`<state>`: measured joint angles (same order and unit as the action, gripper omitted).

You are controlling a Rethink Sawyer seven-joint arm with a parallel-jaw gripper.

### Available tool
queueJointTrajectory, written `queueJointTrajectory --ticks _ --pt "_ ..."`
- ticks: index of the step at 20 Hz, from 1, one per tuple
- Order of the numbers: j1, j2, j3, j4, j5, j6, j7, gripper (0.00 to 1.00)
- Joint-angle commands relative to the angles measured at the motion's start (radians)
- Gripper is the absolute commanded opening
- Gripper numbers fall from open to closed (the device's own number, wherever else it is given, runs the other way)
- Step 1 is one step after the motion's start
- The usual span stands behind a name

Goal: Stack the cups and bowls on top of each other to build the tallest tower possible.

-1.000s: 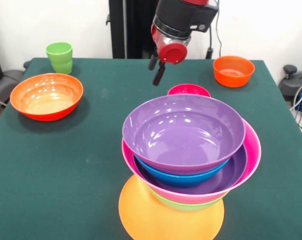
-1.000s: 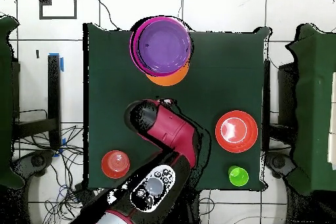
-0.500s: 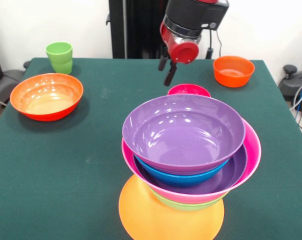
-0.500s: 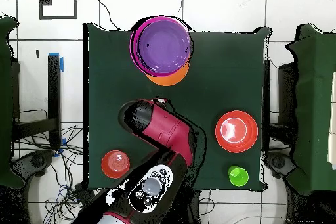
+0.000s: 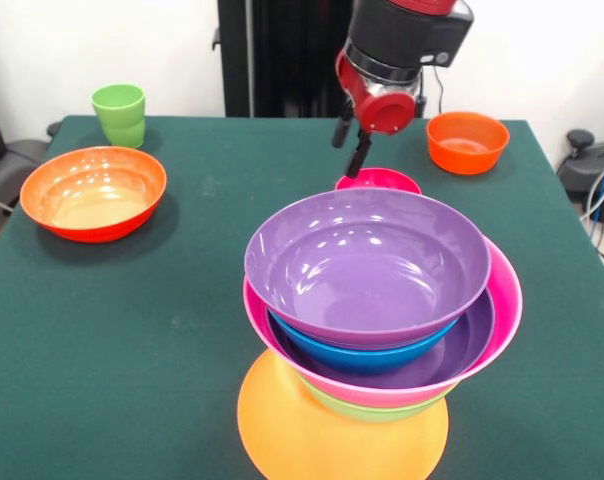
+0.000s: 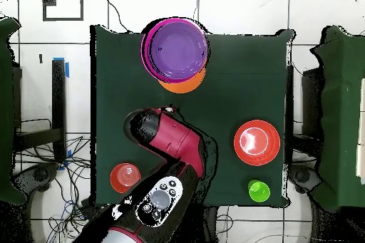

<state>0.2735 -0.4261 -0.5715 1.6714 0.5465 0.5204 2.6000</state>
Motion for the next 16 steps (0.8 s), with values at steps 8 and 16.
queueJointTrajectory --ticks 8,16 --pt "0.015 0.050 0.178 0.026 -0.034 -0.091 0.090 1.00" --pt "0.017 0.055 0.142 0.035 -0.064 -0.084 0.075 1.00"
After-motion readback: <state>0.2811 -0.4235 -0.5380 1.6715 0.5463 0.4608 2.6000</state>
